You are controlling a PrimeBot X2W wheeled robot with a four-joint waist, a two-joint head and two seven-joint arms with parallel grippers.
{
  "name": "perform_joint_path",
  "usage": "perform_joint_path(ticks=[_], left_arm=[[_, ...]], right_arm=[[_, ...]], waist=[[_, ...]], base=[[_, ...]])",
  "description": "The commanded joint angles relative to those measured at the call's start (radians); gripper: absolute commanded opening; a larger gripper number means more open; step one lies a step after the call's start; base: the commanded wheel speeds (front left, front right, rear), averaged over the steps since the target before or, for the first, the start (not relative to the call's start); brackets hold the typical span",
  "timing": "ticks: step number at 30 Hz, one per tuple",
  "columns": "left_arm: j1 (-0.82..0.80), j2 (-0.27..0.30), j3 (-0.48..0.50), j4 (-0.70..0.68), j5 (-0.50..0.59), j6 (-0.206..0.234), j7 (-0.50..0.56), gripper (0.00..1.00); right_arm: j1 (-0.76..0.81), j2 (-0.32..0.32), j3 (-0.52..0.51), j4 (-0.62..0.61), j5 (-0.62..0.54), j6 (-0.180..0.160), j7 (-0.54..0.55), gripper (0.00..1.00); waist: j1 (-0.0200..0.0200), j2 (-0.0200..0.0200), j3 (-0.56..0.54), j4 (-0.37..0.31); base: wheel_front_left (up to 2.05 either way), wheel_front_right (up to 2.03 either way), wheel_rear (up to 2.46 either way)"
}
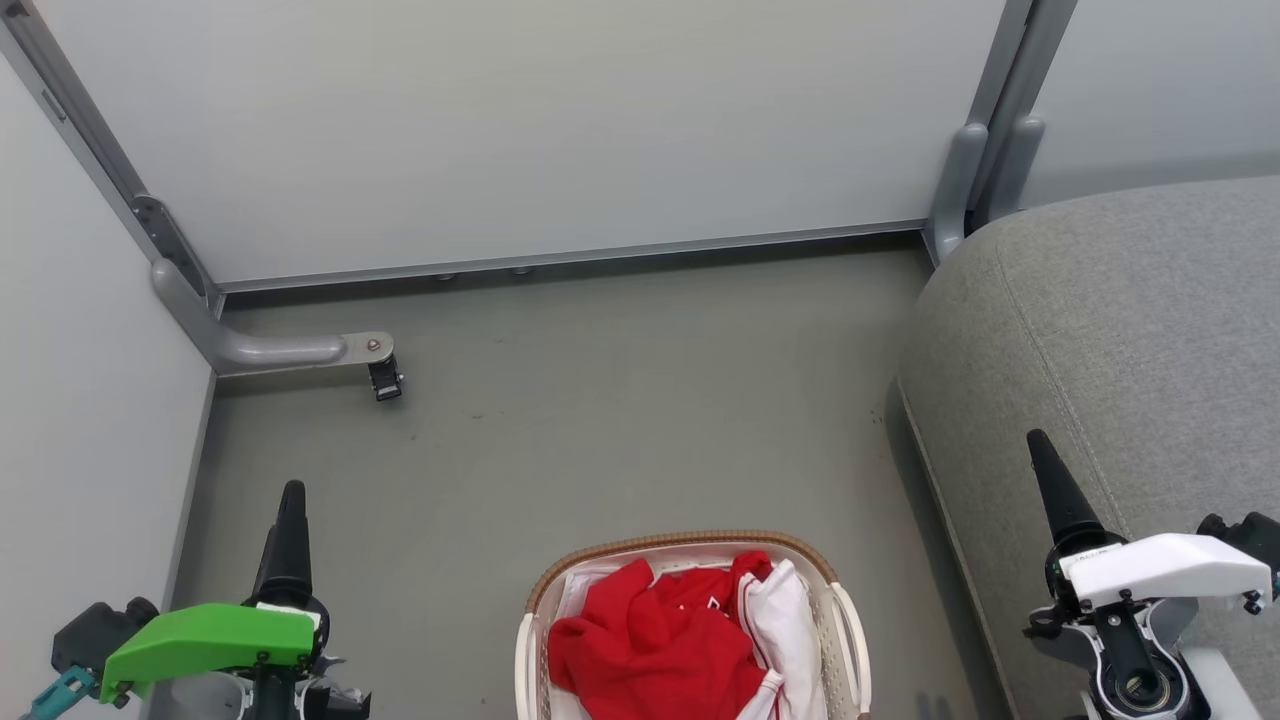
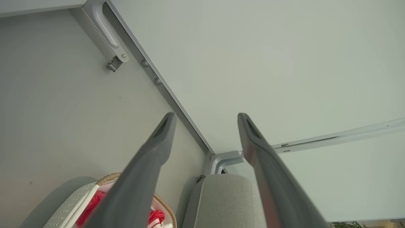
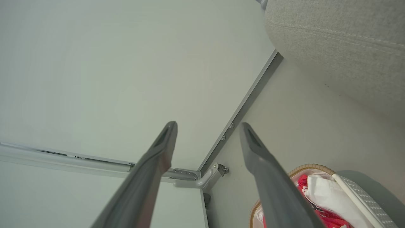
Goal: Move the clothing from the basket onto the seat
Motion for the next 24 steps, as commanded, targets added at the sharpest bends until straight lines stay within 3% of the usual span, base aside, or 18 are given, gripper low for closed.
perform_joint_path(ticks=[1, 24], left_arm=[[-0.037, 0.013, -0.003, -0.005, 0.056, -0.004, -0.012, 1.00], [-0.044, 0.023, -0.046, 0.043, 0.484, 0.006, -0.093, 1.00]], right_arm=[[-0.032, -0.014, 0.010, -0.011, -0.045, 0.000, -0.013, 1.00], [-0.062, -0.044, 0.094, 0.043, -0.442, 0.000, -0.090, 1.00]], waist=[[0.0000, 0.0019, 0.000, 0.000], [0.0000, 0.0035, 0.011, 0.002]], base=[[0.00, 0.00, 0.00], [0.00, 0.00, 0.00]])
